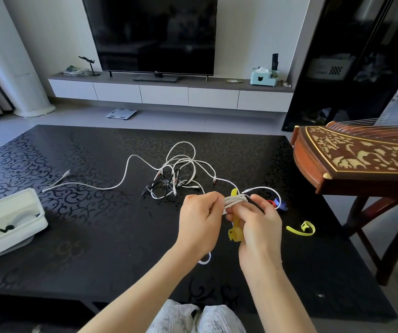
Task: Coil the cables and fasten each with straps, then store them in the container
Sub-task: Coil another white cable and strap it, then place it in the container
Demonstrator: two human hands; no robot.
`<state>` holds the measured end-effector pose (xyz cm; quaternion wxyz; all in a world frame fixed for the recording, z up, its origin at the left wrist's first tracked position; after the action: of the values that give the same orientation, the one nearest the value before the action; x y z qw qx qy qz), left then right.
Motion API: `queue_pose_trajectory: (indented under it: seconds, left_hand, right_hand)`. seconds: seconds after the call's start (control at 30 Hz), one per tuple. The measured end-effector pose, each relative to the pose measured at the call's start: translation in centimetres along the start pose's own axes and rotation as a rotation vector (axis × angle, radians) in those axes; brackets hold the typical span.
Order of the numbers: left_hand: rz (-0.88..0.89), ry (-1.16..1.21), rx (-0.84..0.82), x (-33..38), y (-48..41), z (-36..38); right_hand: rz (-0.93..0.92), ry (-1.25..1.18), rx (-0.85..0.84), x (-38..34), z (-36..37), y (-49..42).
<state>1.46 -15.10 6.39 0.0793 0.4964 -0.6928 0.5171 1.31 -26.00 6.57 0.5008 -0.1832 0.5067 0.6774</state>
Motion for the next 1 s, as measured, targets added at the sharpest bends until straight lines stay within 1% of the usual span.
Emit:
queue_pose_trajectory:
  seconds: [0.13, 0.33, 0.4, 0.5, 0.6, 0.73, 0.8, 0.87, 0.93, 1.0]
  left_hand:
    - [0.01, 0.022, -0.01, 0.2, -0.1, -0.3]
    - [-0.092, 0.168, -0.009, -0.2, 0.3, -0.2]
    - [-0.101, 0.171, -0.014, -0.2, 0.3, -0.3]
    - [-0.163, 0.192, 0.019, -0.2, 0.1, -0.8]
    - [-0.218, 0.233, 0.062, -0.7, -0.1, -1.4]
    - [-0.256, 0.26, 0.072, -1.1, -0.3, -1.9]
    - [-0.254, 0.262, 0.074, -1.1, -0.4, -2.2]
    - [-0.24, 0.263, 0.079, -1.0, -0.6, -2.5]
    - [-0.243, 0.272, 0.087, -0.9, -0.7, -2.6]
    - [-0.257, 0.285, 0.1, -0.8, -0.8, -2.8]
  right_hand:
    - [0.024, 0.003, 0.002, 0.1, 0.2, -0.2]
    - [0.047, 0.005, -0.014, 0.3, 0.1, -0.3]
    - [0.058, -0.012, -0.042, 0.3, 0.2, -0.1]
    - [0.063, -0.001, -0.146, 0.1, 0.1, 0.6]
    - [0.011, 0.16, -0.196, -0.3, -0.6, 1.4]
    - [-0.139, 0.484, -0.177, -0.6, -1.7, 2.3]
    - [-0.186, 0.593, -0.169, -0.9, -2.0, 2.5]
    - [-0.183, 0.675, -0.187, -1.2, -2.2, 2.6]
    - [-0.127, 0.742, -0.215, -1.3, -2.5, 2.5]
    - [-0.113, 0.831, -0.206, -1.3, -2.9, 2.3]
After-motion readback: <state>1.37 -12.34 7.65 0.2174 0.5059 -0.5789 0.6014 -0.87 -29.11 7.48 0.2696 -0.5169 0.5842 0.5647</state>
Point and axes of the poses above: each hand's wrist, its own y-axis away from the middle knuckle, its own z-axis out of the palm, x = y × z, the point moved 4 cm from there along -y, towards the middle knuckle, and after that the axes turned 15 degrees about z, right-handed, at the moved point
